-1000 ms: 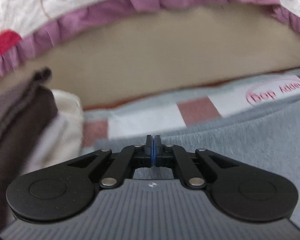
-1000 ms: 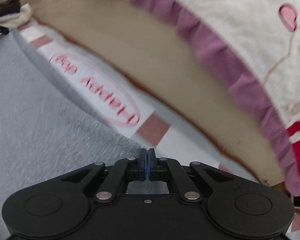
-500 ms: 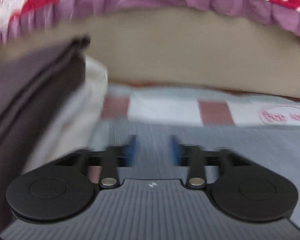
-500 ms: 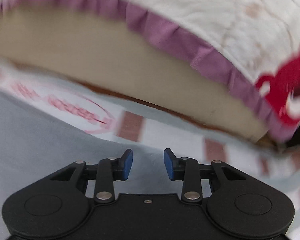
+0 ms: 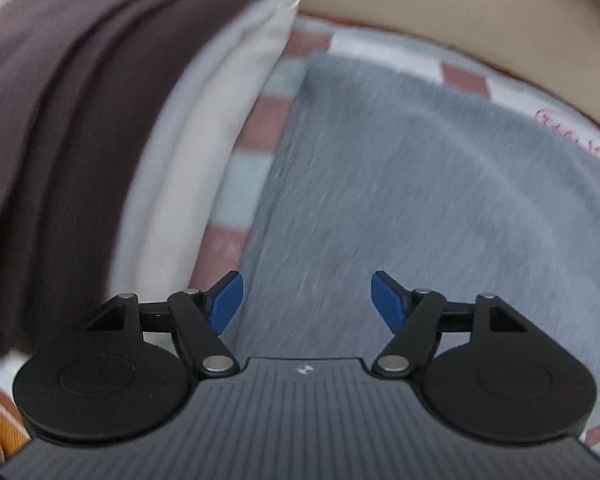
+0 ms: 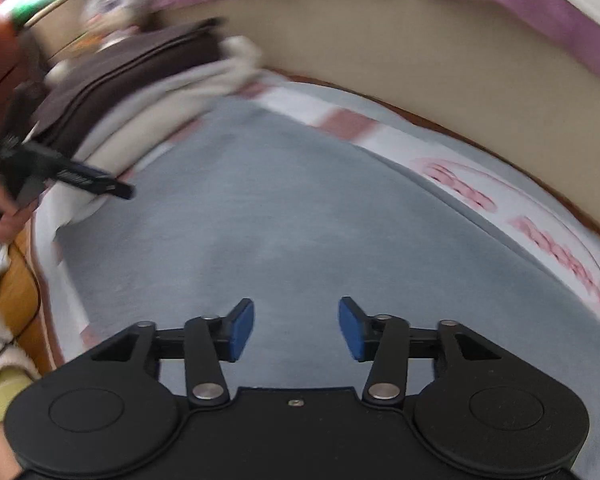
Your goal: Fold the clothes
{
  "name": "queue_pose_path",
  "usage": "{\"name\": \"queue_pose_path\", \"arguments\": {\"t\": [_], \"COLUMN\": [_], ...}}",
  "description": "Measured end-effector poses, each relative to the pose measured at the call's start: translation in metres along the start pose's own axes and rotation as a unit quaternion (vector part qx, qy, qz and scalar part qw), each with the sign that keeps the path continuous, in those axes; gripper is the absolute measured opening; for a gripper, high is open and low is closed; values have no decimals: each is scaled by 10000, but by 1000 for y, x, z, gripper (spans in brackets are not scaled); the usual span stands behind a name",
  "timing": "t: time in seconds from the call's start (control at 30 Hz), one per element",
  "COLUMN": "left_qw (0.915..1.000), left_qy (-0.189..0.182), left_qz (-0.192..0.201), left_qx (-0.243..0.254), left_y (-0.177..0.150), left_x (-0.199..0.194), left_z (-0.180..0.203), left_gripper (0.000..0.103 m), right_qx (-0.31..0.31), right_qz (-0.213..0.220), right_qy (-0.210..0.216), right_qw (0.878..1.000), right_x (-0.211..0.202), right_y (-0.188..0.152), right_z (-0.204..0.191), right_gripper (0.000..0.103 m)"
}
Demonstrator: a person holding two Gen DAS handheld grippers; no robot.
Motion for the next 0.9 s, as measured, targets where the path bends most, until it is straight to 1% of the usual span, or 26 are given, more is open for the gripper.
{"name": "queue_pose_path", "arguments": {"t": [0.1,0.17,0.27,0.33,0.37,0.43,0.47,0.5,0.53,0.6,0.63,0.67,0.73,0.77,0.83,0.87,0.9], "left_qw": [9997,9995,9992,9979,9967,9936,9923,9909,9894,9883,9878,9863,9847,9853,9851,9849,9846], "left_qy": [75,138,60,-99,-212,-380,-363,-335,-307,-365,-397,-525,-616,-535,-548,-561,-573], "left_qz": [-129,-54,-71,-141,-126,-38,3,42,82,-41,-109,-190,-295,-339,-473,-542,-610], "left_qx": [-171,-273,-394,-626,-769,-1064,-1185,-1300,-1416,-1478,-1503,-1554,-1603,-1585,-1559,-1547,-1535], "left_y": [-12,-23,-40,-48,-50,-52,-52,-52,-51,-55,-58,-60,-65,-67,-70,-71,-73], "left_x": [-3,-12,-20,-26,-30,-38,-39,-39,-39,-37,-36,-36,-34,-33,-26,-22,-19], "left_z": [-7,-10,-16,-22,-25,-31,-34,-37,-40,-41,-41,-40,-35,-32,-27,-24,-21], "left_gripper": [71,71,71,71,71,77,85,85,85,85,85,85,87,91,93,90,75], "right_qx": [-151,-252,-403,-331,-275,-83,87,351,632,1295,1500,1676,2024,2196,2603,2870,3192], "right_qz": [-161,-268,-429,-443,-419,-242,-100,109,330,487,450,390,269,208,217,238,245], "right_qy": [25,42,67,27,-73,-401,-565,-757,-954,-1330,-1524,-1719,-2105,-2295,-2485,-2471,-2361], "right_qw": [9998,9993,9982,9985,9987,9989,9983,9965,9929,9814,9758,9700,9560,9480,9328,9252,9175], "right_x": [-1,-2,-3,-13,-20,-34,-43,-54,-65,-83,-92,-101,-119,-128,-143,-149,-153], "right_y": [-7,-12,-19,-37,-47,-67,-78,-89,-102,-131,-144,-157,-184,-197,-224,-238,-250], "right_z": [-16,-26,-41,-48,-51,-51,-49,-43,-37,-16,-8,-2,11,17,26,31,36], "right_gripper": [59,59,59,59,59,59,59,59,59,59,59,59,59,59,60,60,60]}}
Point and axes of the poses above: each gripper's, at about its wrist camera, not at the fingertips, and x roughly the way its jaws point, z to its right, y to its top, the point moved 3 cm from there along x, roughly the way its jaws point, and after that the axes turned 5 degrees about -y, right-handed, at the moved point
